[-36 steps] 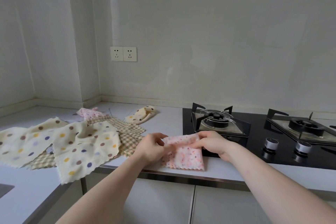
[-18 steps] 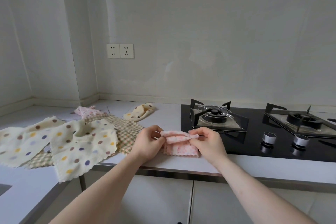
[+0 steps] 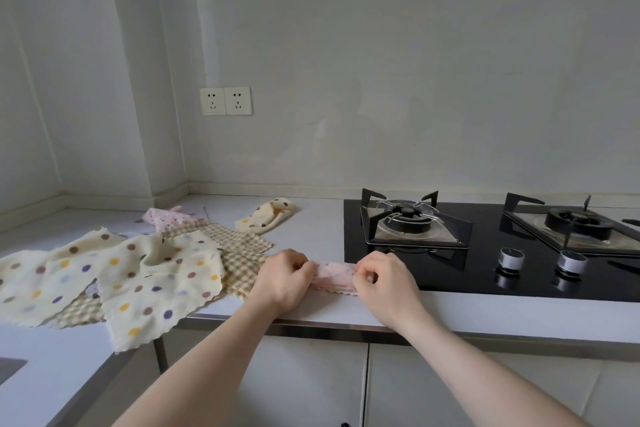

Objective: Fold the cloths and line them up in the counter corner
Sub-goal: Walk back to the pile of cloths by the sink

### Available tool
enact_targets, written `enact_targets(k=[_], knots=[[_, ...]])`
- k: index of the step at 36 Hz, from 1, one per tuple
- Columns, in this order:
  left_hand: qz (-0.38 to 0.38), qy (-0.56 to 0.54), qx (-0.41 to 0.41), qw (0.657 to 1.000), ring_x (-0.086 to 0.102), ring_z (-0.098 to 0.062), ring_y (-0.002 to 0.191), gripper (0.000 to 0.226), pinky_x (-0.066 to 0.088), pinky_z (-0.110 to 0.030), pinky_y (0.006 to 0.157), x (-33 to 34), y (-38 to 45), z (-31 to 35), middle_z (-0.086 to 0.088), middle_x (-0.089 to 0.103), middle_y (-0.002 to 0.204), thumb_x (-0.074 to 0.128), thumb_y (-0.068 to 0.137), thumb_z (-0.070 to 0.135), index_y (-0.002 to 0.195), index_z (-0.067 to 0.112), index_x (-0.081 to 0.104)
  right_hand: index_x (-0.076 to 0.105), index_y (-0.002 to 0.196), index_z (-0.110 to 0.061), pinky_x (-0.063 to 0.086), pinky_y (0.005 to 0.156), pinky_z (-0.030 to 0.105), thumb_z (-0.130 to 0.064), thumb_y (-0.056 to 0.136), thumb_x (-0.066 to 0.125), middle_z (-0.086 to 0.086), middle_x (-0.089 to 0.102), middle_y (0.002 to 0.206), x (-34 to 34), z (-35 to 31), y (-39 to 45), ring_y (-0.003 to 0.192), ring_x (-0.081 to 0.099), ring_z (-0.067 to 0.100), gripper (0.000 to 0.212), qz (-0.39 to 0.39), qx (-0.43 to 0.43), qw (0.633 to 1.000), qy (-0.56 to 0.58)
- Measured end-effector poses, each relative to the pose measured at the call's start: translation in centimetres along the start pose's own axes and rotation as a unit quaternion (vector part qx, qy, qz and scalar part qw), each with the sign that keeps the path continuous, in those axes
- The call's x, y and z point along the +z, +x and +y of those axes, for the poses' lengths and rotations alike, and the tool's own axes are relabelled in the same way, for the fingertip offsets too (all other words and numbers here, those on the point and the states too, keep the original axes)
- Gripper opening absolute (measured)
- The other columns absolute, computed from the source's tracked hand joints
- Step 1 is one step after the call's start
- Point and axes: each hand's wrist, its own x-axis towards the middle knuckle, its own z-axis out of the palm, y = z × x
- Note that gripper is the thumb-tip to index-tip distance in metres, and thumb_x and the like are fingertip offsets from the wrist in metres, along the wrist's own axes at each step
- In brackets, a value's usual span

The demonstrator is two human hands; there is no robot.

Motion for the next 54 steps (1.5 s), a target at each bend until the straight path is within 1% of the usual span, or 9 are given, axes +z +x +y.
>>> enact_targets(k=[3, 8, 12, 19, 26, 31, 36, 48, 54], knots=[[0.004, 0.011, -0.008, 1.000, 0.057, -0.013, 0.085, 0.039, 0.043, -0.030, 0.076, 0.2, 0.0, 0.2, 0.008, 0.060, 0.091, 0.050, 0.083, 0.058, 0.066, 0.026, 0.062, 0.069, 0.072, -0.022, 0.042, 0.066, 0.022, -0.021, 0.090, 0.057, -0.010, 0.066, 0.081, -0.4, 0.2, -0.1, 0.086, 0.052, 0.012, 0.021, 0.009, 0.001, 1.000, -0.010], [-0.010, 0.094, -0.018, 0.995, 0.052, -0.016, 0.111, 0.045, 0.044, -0.033, 0.095, 0.2, 0.0, 0.4, 0.006, 0.055, 0.122, 0.058, 0.083, 0.060, 0.116, 0.029, 0.058, 0.068, 0.087, -0.038, 0.038, 0.066, 0.016, -0.019, 0.094, 0.058, -0.009, 0.059, 0.087, -0.6, 0.2, 0.0, 0.087, 0.054, 0.002, 0.022, 0.026, 0.033, 0.999, 0.025], [-0.038, 0.130, -0.013, 0.991, 0.044, -0.021, 0.131, 0.058, 0.032, -0.040, 0.113, 0.2, 0.2, 0.1, 0.003, 0.051, 0.142, 0.049, 0.087, 0.058, 0.138, 0.031, 0.050, 0.067, 0.112, -0.031, 0.045, 0.086, 0.027, -0.020, 0.088, 0.066, -0.013, 0.067, 0.110, -0.2, 0.1, 0.4, 0.105, 0.054, 0.011, 0.027, 0.036, 0.008, 0.999, -0.026], [-0.054, 0.137, 0.011, 0.989, 0.048, -0.022, 0.118, 0.031, 0.033, -0.040, 0.106, 0.2, 0.5, -0.4, 0.005, 0.059, 0.125, 0.048, 0.090, 0.048, 0.117, 0.032, 0.051, 0.063, 0.113, -0.037, 0.036, 0.093, 0.034, -0.046, 0.091, 0.055, -0.015, 0.061, 0.120, 0.0, -0.6, 0.6, 0.115, 0.049, 0.016, 0.025, -0.038, 0.088, 0.991, -0.091], [-0.041, -0.012, -0.006, 0.999, 0.058, -0.010, 0.086, 0.022, 0.050, -0.032, 0.078, -0.2, 0.0, -0.4, 0.010, 0.060, 0.093, 0.062, 0.088, 0.033, 0.100, 0.033, 0.044, 0.061, 0.093, -0.033, 0.032, 0.082, 0.032, -0.029, 0.087, 0.059, -0.021, 0.062, 0.093, -0.6, -0.4, 0.5, 0.097, 0.051, 0.009, 0.007, -0.044, 0.081, 0.996, -0.006], [-0.057, -0.053, -0.027, 0.997, 0.058, -0.005, 0.087, 0.039, 0.050, -0.032, 0.084, -0.3, 0.2, -0.6, 0.016, 0.063, 0.099, 0.070, 0.076, 0.037, 0.111, 0.041, 0.052, 0.061, 0.095, -0.037, 0.034, 0.087, 0.028, -0.027, 0.093, 0.057, -0.019, 0.061, 0.088, -1.0, -0.1, 0.4, 0.091, 0.044, -0.007, 0.010, -0.058, 0.073, 0.994, 0.063], [-0.064, -0.082, -0.018, 0.994, 0.052, -0.005, 0.064, 0.016, 0.045, -0.033, 0.066, -0.1, 0.6, -0.5, 0.010, 0.058, 0.068, 0.068, 0.073, 0.039, 0.079, 0.024, 0.063, 0.061, 0.092, -0.042, 0.043, 0.090, 0.028, -0.035, 0.087, 0.059, -0.022, 0.064, 0.087, 0.0, 1.0, 0.6, 0.098, 0.050, -0.004, 0.009, -0.063, 0.087, 0.990, 0.095], [-0.134, -0.125, -0.233, 0.955, 0.064, -0.021, 0.069, 0.028, 0.052, -0.045, 0.070, -2.8, 2.1, 4.0, -0.003, 0.068, 0.073, 0.071, 0.074, 0.045, 0.081, 0.019, 0.063, 0.064, 0.088, -0.037, 0.051, 0.074, 0.023, -0.033, 0.088, 0.064, -0.018, 0.067, 0.086, -3.3, -1.2, 2.9, 0.090, 0.061, 0.003, 0.004, -0.157, 0.231, 0.950, 0.142], [-0.162, -0.179, -0.272, 0.931, 0.056, -0.003, 0.058, 0.030, 0.047, -0.030, 0.057, -8.6, 2.7, 13.2, -0.002, 0.065, 0.065, 0.074, 0.090, 0.035, 0.080, 0.010, 0.062, 0.067, 0.099, -0.028, 0.049, 0.061, 0.017, -0.040, 0.096, 0.063, -0.008, 0.069, 0.087, -13.3, -6.2, 5.5, 0.081, 0.065, 0.005, 0.013, -0.207, 0.301, 0.918, 0.158]])
